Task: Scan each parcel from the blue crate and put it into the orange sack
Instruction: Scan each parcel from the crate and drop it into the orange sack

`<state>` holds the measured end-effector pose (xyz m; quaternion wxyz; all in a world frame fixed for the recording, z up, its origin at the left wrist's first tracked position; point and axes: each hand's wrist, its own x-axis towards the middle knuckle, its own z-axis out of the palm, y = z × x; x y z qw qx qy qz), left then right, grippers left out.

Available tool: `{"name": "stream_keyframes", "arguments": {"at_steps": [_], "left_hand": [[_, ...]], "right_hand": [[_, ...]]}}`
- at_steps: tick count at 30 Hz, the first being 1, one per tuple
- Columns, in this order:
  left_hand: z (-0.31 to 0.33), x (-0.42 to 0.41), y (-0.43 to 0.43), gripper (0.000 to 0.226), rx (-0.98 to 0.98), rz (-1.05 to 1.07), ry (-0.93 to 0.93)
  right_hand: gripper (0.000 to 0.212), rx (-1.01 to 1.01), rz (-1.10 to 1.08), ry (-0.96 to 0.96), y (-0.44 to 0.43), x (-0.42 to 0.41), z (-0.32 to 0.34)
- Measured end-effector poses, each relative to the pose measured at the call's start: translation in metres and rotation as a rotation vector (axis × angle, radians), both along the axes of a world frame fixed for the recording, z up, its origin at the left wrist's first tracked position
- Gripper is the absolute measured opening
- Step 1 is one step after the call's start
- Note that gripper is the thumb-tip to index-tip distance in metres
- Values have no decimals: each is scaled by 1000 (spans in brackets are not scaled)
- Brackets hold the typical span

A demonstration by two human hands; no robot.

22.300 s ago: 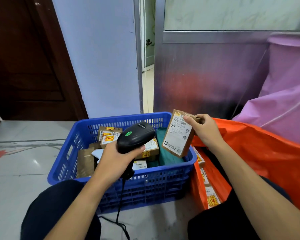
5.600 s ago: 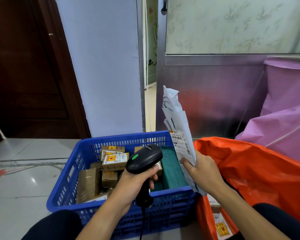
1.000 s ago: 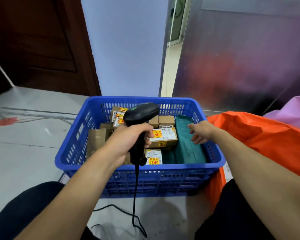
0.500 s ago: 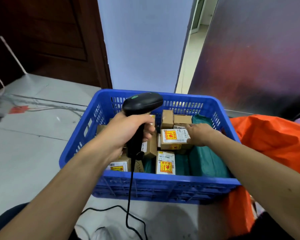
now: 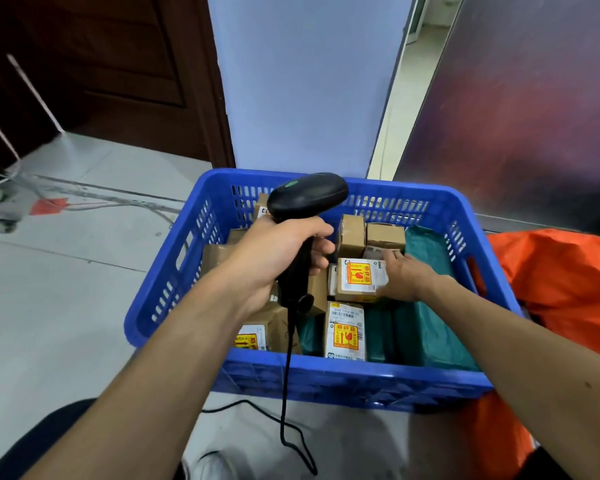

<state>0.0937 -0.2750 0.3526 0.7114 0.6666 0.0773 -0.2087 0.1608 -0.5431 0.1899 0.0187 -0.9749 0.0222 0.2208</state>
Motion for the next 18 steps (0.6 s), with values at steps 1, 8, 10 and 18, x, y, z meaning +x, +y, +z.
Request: {"name": "stream_keyframes", "arguments": {"at_steps": [1, 8, 10, 18], "left_hand": [[-1, 0, 2, 12, 1, 5, 2], [-4, 3, 14, 15, 15, 12, -3], [-3, 2, 15, 15, 10, 10, -8], [4, 2, 20, 7, -31, 40, -67]], "right_hand": [[98, -3, -25, 13, 0, 2, -3], [118, -175, 92, 60, 4, -9, -9], [115, -231, 142, 28, 3, -15, -10], [107, -173, 204, -116, -4, -32, 41]]}}
